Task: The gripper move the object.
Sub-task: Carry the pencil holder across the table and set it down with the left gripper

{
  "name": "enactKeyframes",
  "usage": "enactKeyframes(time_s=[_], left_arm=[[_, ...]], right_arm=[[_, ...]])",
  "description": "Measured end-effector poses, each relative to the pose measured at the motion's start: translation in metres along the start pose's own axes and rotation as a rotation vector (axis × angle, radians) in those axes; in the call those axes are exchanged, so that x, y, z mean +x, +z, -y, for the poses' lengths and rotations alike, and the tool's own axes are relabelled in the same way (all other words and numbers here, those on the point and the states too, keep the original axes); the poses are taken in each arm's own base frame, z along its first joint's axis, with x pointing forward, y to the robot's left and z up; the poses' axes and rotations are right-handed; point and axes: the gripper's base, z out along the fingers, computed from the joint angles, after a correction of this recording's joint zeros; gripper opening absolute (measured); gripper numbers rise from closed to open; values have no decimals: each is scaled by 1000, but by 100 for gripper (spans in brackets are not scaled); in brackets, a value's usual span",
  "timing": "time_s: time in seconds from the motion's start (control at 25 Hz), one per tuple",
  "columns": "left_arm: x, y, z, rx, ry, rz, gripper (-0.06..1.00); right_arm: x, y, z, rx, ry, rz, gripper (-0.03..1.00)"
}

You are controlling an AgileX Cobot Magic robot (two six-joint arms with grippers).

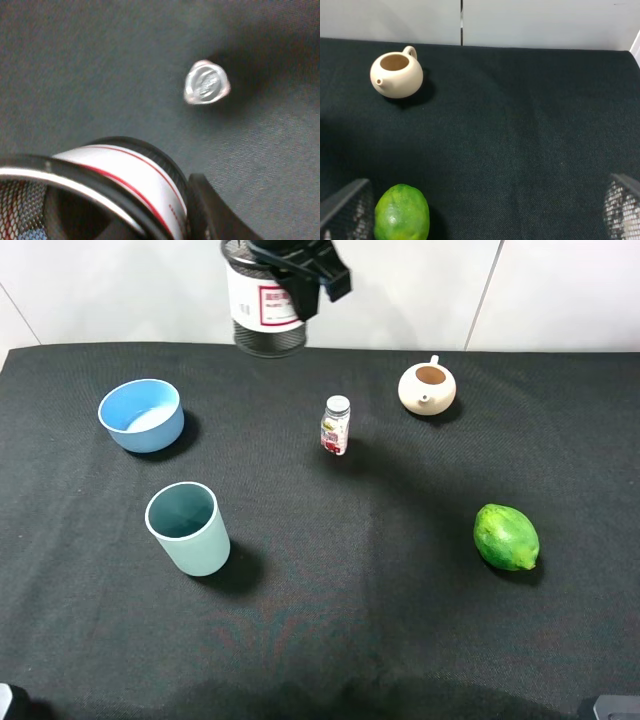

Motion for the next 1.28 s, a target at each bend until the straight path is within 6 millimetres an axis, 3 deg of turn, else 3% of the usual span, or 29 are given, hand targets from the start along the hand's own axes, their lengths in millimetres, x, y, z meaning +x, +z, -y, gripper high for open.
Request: enactKeyframes(time_s=[0.36,0.84,1.28], left_arm=[[-8,-20,56,35,94,49,21],[10,-6,132,99,236,-43,21],[20,10,165,164,271,-44,21]], right_arm=[[0,0,0,0,0,0,69],[0,0,0,0,0,0,69],[0,0,0,0,0,0,69]])
